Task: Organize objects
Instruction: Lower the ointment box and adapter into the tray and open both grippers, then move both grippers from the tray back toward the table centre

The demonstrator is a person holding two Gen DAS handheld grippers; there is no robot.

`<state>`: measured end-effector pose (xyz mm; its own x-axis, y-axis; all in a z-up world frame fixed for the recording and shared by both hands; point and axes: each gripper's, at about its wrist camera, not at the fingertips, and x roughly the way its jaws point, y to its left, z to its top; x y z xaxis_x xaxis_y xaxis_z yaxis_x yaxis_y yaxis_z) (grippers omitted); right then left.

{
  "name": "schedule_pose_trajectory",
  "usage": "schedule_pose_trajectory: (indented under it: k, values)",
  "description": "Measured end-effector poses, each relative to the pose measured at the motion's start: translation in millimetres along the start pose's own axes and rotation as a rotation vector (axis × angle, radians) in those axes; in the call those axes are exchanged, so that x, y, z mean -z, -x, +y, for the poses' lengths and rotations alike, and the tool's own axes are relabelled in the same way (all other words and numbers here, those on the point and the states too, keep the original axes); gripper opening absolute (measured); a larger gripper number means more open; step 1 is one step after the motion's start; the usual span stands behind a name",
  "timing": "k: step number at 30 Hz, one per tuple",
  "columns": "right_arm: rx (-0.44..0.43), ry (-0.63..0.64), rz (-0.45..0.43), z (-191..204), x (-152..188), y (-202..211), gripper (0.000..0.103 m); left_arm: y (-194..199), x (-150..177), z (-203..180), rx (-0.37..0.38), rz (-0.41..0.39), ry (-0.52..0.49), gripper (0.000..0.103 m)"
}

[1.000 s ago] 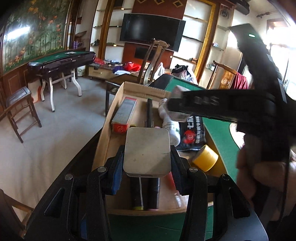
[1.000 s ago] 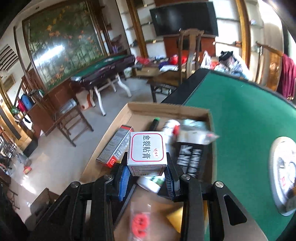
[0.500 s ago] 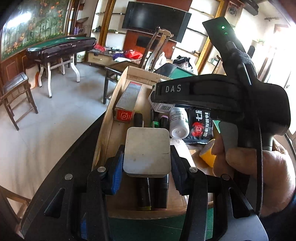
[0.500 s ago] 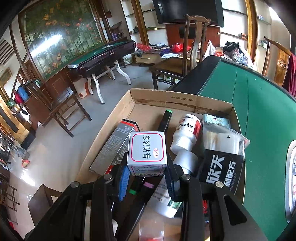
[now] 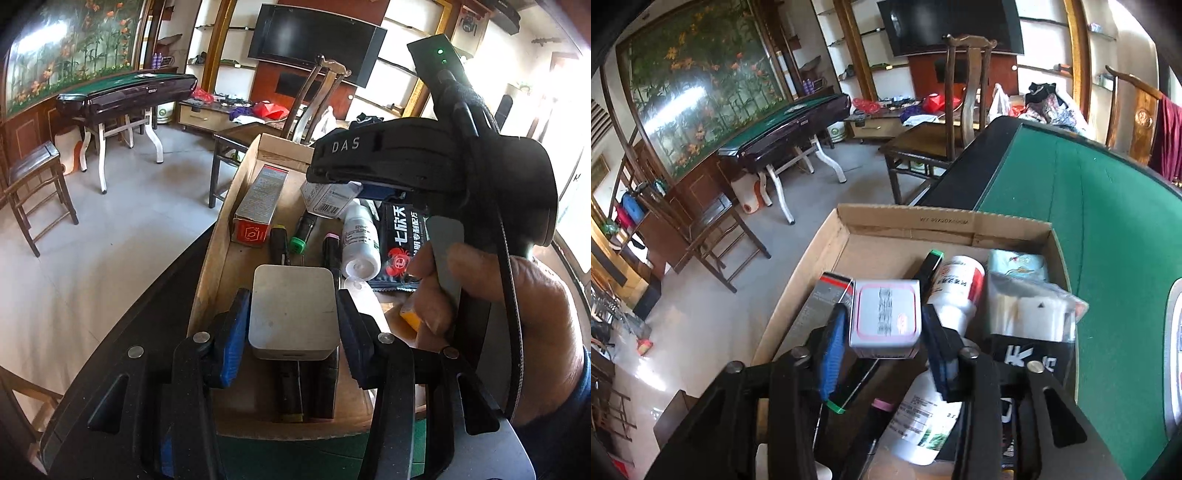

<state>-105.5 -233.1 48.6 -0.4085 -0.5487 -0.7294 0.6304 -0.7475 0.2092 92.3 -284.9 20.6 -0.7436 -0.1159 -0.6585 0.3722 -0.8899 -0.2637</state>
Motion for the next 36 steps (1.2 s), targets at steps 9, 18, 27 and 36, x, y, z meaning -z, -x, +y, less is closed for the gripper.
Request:
schedule_pose_trajectory:
  k: [9, 18, 27, 36]
  values:
    - [-0.012, -0.010, -0.012, -7.4, 6.0, 17.3, 0.050, 9.5, -3.9, -6.2, -0.010, -0.031, -0.023, 0.045]
    - [-0.249, -0.036, 0.022, -5.1, 21.2, 32.7, 0.050, 24.5, -5.9, -14.6, 0.003, -0.057, -0.045, 0.045]
    - [-0.250, -0.085, -0.062, -30.0, 36.2, 75.0, 0.050, 34.8, -1.6, -35.3, 0.007, -0.068, -0.089, 0.045]
    - [-0.178, -0.205, -0.192, -119.8, 88.0, 156.8, 0.050, 41.4, 1.2, -89.9, 0.043, -0.074, -0.180, 0.045]
